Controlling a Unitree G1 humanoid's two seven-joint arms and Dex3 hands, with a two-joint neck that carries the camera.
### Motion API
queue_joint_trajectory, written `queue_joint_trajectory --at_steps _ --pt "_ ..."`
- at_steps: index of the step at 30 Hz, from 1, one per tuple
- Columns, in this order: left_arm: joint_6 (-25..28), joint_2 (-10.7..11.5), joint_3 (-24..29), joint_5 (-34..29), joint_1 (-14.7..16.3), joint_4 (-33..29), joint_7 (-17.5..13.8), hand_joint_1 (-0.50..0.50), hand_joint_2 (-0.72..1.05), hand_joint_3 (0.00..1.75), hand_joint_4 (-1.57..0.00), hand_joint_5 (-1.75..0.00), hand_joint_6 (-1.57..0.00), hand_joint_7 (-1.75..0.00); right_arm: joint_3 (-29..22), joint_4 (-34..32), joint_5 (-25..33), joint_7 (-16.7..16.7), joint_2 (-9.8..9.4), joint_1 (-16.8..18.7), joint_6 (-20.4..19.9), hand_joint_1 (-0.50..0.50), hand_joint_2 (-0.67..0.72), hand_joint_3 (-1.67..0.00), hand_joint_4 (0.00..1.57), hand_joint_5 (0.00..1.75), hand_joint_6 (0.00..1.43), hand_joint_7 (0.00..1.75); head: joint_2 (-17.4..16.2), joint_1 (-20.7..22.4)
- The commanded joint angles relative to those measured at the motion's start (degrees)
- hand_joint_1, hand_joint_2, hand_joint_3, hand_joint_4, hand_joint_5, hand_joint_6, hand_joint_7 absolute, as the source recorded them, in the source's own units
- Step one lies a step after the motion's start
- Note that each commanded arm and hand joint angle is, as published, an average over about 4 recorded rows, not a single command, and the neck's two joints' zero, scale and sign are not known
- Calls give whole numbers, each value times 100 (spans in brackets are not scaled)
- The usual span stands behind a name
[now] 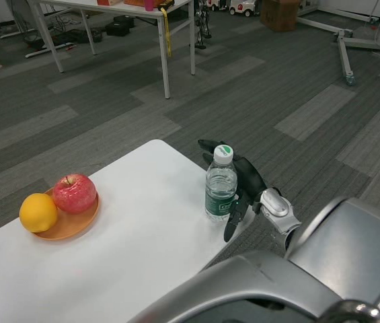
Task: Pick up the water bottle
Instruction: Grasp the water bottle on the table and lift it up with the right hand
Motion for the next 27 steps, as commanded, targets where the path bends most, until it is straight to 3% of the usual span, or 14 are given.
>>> queue_joint_trajectory --at_steps 1,8,11,14,17,20,23,25,27 --pt "14 52 8 -3 -14 1 11 -50 -19 9 0 -10 0 0 -161 65 -6 9 107 -121 19 -50 28 -20 0 2 0 59 -3 10" --pt "14 52 11 -3 -14 1 11 -50 -19 4 0 -10 0 0 -333 129 -13 14 232 -161 10 -50 -7 -71 26 116 0 115 -29 16" --pt "14 47 11 -3 -14 1 11 -50 -19 7 0 -10 0 0 -372 160 -20 14 272 -174 4 -47 -11 -81 38 141 2 136 -35 16" --pt "14 47 6 -3 -14 1 11 -50 -19 2 0 -10 0 0 -420 186 -22 14 312 -183 2 -46 -16 -95 61 165 18 161 -44 18" --pt "14 49 2 -3 -14 1 11 -50 -19 4 0 -10 0 0 -431 203 -22 14 316 -183 2 -45 -16 -111 94 167 55 168 -49 19" --pt "14 47 2 -3 -14 1 11 -50 -19 7 0 -10 0 0 -414 219 -26 14 323 -183 -3 -42 -18 -125 113 162 88 168 -50 21" --pt "14 43 2 -3 -14 1 11 -50 -19 7 0 -10 0 0 -399 230 -31 14 347 -196 -12 -40 -26 -137 146 150 118 159 -61 33" --pt "14 43 2 -3 -14 1 11 -50 -19 9 0 -10 0 0 -394 230 -31 14 364 -209 -16 -39 -29 -145 157 141 128 150 -67 36" --pt "14 43 2 -3 -14 1 11 -50 -19 9 0 -10 0 0 -374 223 -35 14 369 -209 -20 -39 -29 -149 157 136 132 140 -72 38"
